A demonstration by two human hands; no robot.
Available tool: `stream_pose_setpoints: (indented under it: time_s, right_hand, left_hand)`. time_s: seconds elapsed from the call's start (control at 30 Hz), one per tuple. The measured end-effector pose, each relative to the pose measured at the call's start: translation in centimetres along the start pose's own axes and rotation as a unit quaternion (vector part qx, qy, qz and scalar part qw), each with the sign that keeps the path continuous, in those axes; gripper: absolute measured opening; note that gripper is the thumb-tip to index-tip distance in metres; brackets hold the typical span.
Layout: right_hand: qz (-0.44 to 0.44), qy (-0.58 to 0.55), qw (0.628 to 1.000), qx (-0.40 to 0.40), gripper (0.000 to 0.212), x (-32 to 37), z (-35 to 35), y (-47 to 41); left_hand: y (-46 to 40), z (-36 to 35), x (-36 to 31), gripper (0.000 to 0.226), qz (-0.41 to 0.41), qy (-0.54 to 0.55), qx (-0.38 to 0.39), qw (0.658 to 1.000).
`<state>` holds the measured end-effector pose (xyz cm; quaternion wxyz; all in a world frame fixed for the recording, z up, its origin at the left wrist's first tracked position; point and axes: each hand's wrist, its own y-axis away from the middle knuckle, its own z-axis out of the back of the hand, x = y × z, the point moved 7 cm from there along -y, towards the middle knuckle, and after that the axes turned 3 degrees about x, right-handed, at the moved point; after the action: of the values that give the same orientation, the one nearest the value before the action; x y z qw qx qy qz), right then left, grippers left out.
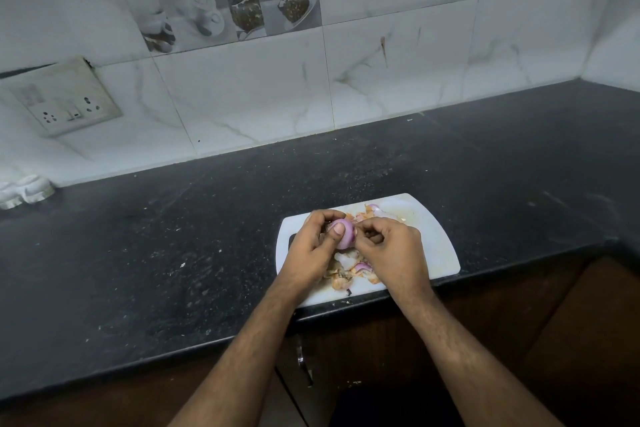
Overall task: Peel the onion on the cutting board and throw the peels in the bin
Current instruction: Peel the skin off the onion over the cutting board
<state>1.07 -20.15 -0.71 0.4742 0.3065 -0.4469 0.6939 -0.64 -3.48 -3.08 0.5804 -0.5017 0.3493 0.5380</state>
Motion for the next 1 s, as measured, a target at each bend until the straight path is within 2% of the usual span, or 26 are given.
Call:
stream_pose_setpoints:
  time_s: [0.23,0.4,0.57,0.67,0.8,1.0]
  right_hand:
    - [-0.012,-0.011,1.0,-0.001,0.004,-0.32,0.05,-0.24]
    - [-0.021,-0.006,1.0,-0.009,0.011,-0.33,0.22,-0.36]
    - [-0.02,-0.004,1.0,-0.015,0.001,-0.29,0.26,-0.41]
    - [-0.015,-0.004,1.0,-0.012,0.003,-0.46,0.13,-0.47]
    - [-0.009,-0.009,1.0,-0.016,0.007,-0.7,0.05,-0.64]
    - [-0.019,-0.041,0.999,-0.012,0.004,-0.8,0.2,-0.65]
  left_hand:
    - [0.12,-0.12,-0.27,0.027,0.001,0.001,0.005,1.0]
    - [0.45,-0.2,-0.39,0.025,0.022,0.025,0.013,0.999]
    - [0.52,-0.19,-0.51,0.018,0.03,0.035,0.021,0.999]
    - [0.5,-0.29,-0.36,0.026,0.038,0.039,0.031,0.998]
    - [0.55,-0.72,-0.08,0.049,0.07,0.05,0.04,0.996]
    - [0.85,-0.9,-0.63,0.039,0.055,0.057,0.055,0.995]
